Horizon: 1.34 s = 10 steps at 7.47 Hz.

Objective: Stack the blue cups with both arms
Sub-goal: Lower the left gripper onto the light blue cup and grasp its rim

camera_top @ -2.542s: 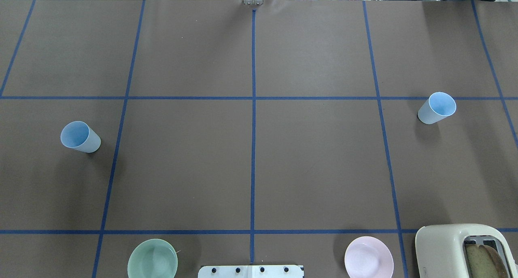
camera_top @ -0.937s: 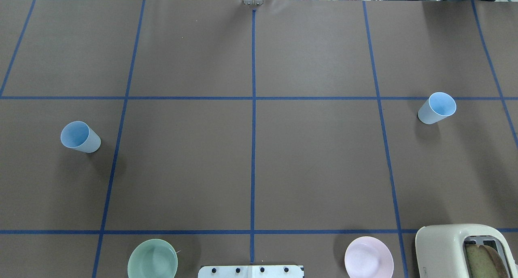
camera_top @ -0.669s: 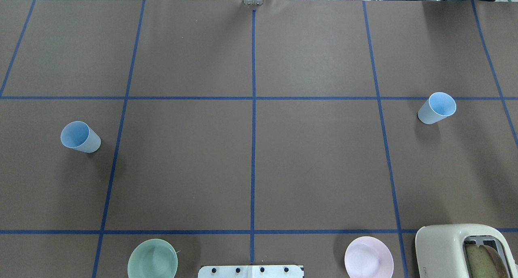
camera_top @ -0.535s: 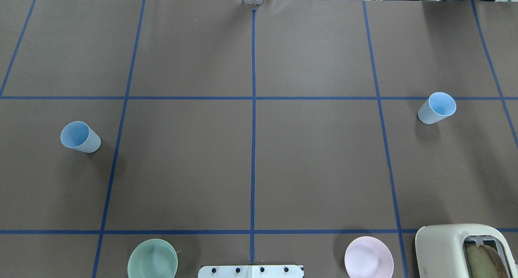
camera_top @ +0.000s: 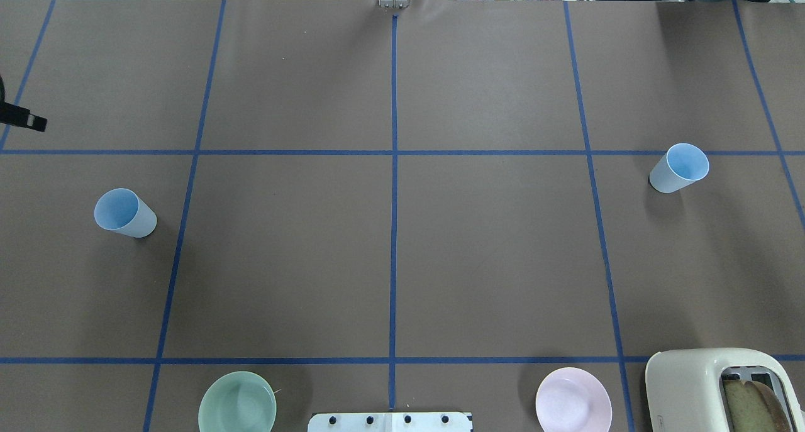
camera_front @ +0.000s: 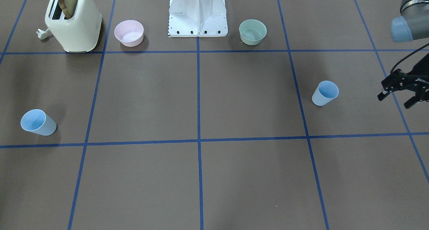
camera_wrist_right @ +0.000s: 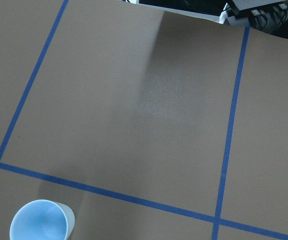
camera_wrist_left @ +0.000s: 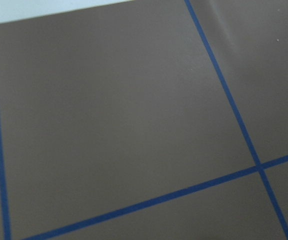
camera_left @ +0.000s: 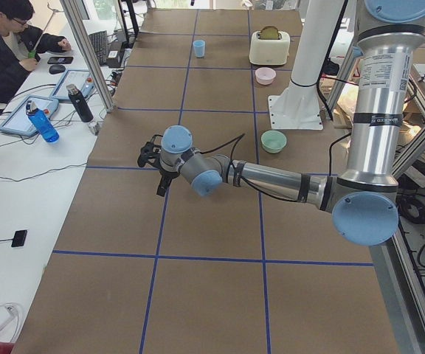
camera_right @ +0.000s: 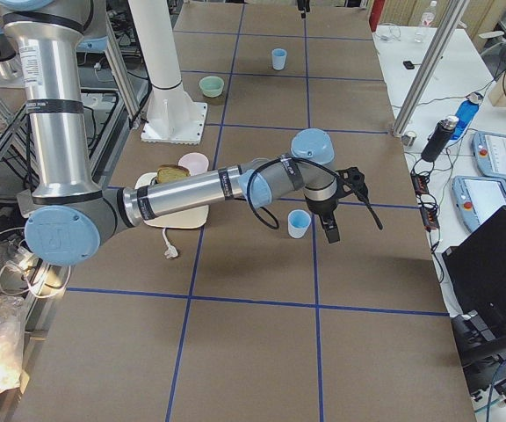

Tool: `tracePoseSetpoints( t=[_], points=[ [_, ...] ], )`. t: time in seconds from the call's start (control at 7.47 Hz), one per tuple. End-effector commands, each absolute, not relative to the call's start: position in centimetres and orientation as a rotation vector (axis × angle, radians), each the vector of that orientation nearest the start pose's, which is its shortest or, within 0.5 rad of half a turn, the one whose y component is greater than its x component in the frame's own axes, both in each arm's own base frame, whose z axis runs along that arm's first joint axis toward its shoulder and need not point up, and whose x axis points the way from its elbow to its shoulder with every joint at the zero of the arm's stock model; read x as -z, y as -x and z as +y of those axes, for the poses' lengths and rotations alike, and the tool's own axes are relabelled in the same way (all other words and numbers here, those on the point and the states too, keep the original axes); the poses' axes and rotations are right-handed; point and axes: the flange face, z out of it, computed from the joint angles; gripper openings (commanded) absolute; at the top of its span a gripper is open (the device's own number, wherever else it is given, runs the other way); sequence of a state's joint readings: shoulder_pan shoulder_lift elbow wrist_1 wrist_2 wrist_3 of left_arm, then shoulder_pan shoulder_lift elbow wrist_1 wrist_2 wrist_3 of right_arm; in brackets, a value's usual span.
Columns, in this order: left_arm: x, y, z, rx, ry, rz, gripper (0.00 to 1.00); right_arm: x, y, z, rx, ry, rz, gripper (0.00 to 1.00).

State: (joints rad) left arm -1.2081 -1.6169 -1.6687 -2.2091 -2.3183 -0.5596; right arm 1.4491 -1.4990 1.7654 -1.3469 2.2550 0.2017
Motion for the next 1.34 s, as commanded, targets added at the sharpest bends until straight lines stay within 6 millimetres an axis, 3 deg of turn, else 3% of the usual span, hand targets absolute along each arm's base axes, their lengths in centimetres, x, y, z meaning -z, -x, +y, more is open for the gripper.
tracePoseSetpoints(
  t=[0.0,0.27,0.4,0.54,0.8,0.94,1.2],
  points=[
    [-52.2,-19.4,-48.1,-0.126,-0.309,0.922,0.99,-50.9,-0.4,-53.5,0.085,-0.345,-0.733,1.0],
    [-51.5,-23.8,-45.7,-0.128,-0.244,0.942,0.98,-51.2,-0.4,-53.5,0.082,-0.34,-0.733,1.0],
    [-51.9,-24.9,-45.4,-0.125,-0.276,0.897,0.98,-51.2,-0.4,-53.5,0.077,-0.337,-0.734,1.0],
    [-52.2,-25.7,-45.2,-0.128,-0.288,0.874,0.89,-51.2,-0.4,-53.5,0.074,-0.336,-0.733,1.0],
    [-52.5,-25.7,-45.0,-0.145,-0.292,0.866,0.13,-51.3,-0.4,-53.5,0.074,-0.335,-0.733,1.0],
    [-52.2,-25.8,-45.0,-0.151,-0.298,0.873,0.0,-51.3,-0.4,-53.5,0.074,-0.335,-0.733,1.0],
    [-49.2,-25.2,-44.6,-0.167,-0.333,0.91,0.0,-51.3,-0.4,-53.5,0.067,-0.332,-0.735,1.0]
  ],
)
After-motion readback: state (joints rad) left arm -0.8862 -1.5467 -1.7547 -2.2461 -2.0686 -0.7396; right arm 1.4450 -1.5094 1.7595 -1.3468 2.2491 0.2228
